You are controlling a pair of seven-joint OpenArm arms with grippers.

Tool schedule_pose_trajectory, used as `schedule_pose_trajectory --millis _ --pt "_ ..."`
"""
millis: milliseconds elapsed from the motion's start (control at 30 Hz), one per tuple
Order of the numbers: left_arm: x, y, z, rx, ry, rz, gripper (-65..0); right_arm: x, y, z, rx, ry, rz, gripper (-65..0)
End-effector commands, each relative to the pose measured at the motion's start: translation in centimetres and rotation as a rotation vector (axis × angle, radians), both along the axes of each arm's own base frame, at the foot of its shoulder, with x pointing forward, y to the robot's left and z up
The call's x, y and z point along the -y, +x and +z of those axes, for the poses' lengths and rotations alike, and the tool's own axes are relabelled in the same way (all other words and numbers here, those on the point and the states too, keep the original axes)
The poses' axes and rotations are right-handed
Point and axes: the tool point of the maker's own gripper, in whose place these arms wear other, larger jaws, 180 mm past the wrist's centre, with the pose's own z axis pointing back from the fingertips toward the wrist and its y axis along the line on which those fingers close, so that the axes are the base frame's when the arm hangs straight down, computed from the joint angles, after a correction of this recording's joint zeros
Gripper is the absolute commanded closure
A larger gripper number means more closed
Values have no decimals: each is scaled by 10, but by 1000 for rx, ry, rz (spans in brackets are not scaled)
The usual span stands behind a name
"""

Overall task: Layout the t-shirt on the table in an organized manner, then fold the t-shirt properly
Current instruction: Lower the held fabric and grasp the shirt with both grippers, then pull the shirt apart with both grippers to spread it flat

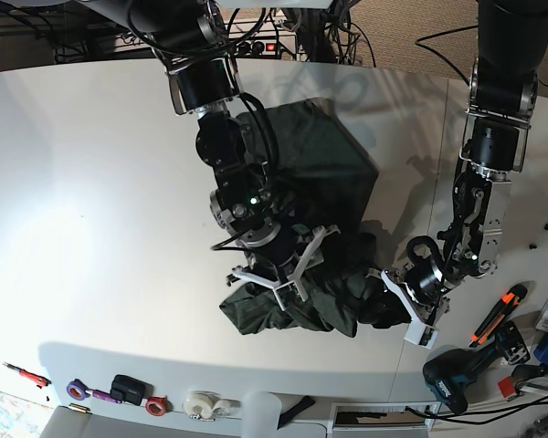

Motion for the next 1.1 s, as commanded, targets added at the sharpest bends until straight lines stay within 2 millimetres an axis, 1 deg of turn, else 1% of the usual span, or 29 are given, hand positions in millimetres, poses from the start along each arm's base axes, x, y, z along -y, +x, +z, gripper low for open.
schedule_pose_trajectory --millis 0,100,167,200,333,433,533,767,867,900,933,1033,1067 --pt "2 11 29 74 -37 0 -200 -5 13 30 82 36 0 -262" --pt "6 11 29 74 -44 -4 -200 -5 19 33 86 37 3 -262" --pt "6 11 29 74 -44 -4 -200 -5 23 31 79 30 3 -262" --pt "6 11 29 74 -44 -4 -200 -5 25 29 72 25 3 -262" --pt "5 11 28 75 -26 -5 -200 -4 31 9 18 2 5 -262" --pt "5 11 27 76 -22 -5 -200 -11 30 1 -12 23 40 -262" --pt "5 12 29 83 -26 -4 -200 -20 25 2 -26 60 81 -262" --pt "4 13 30 97 -20 -1 -200 -21 23 -1 -37 59 90 -262" --pt "4 13 30 97 -21 -1 -200 -24 22 1 -48 92 99 -258" --pt "4 13 30 97 -20 -1 -200 -26 20 1 -49 92 114 -237" --pt "4 13 30 97 -20 -1 -200 -28 19 1 -50 91 124 -194" --pt "4 13 30 97 -20 -1 -200 -29 18 1 -50 90 136 -11" --pt "4 13 30 97 -20 -1 -200 -29 18 1 -49 89 135 0"
